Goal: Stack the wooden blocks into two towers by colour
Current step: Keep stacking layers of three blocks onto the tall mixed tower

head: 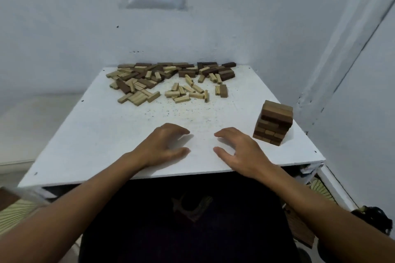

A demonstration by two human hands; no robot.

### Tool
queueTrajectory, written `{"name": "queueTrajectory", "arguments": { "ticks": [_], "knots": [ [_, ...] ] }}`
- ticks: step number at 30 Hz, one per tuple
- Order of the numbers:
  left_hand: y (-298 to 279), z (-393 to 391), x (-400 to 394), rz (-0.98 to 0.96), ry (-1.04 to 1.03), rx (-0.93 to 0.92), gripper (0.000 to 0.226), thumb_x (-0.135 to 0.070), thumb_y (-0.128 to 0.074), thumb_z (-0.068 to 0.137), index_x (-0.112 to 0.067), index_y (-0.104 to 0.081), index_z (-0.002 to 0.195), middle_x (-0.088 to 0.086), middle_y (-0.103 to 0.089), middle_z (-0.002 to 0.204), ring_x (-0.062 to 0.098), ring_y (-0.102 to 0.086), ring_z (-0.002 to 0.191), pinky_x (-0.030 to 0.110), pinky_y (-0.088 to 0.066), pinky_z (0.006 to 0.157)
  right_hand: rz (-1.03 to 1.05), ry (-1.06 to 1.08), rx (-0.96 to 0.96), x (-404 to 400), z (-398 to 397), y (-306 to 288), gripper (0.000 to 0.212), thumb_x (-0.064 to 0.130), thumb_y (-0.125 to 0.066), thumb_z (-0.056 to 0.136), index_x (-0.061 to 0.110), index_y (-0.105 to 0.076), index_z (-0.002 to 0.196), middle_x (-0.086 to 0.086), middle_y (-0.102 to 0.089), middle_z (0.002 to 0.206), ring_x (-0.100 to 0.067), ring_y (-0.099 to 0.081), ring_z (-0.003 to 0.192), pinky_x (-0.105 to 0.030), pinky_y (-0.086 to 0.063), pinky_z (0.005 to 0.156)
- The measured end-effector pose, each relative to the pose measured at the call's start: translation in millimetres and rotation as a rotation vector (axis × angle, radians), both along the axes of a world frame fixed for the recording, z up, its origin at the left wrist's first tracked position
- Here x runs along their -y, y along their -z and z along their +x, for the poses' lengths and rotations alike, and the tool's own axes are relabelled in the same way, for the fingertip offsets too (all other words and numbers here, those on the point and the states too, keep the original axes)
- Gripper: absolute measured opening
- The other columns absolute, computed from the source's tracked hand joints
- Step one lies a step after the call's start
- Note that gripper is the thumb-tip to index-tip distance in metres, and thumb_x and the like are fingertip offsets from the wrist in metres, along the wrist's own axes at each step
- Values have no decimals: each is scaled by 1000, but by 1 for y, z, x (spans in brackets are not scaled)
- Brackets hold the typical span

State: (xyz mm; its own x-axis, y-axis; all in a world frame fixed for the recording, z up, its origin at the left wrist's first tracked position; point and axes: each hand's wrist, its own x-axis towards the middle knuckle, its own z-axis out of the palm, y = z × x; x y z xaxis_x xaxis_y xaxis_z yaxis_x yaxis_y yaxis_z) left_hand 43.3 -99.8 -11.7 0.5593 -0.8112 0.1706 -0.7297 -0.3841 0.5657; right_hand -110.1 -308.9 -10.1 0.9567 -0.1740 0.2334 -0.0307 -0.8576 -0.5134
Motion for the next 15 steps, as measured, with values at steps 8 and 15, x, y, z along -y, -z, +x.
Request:
{"name": "queueTrajectory", "arguments": {
  "ticks": [8,15],
  "knots": [
    [3,48,-50,1,-349,51,85,-66,-58,66,-23,-47,139,-2,-46,140,14,-31,134,28,-29,105,185,184,69,-14,107,-2,49,37,-61,91,18,-51,135,0,-48,140,-19,-51,125,-40,-46,100],
    [-9,134,-55,-35,-548,24,103,-80,-47,57,-16,-49,138,7,-51,141,26,-41,133,42,-29,109,148,441,78,27,208,-29,45,36,-58,91,14,-54,130,-11,-51,134,-30,-44,124,-39,-39,97]
  ]
}}
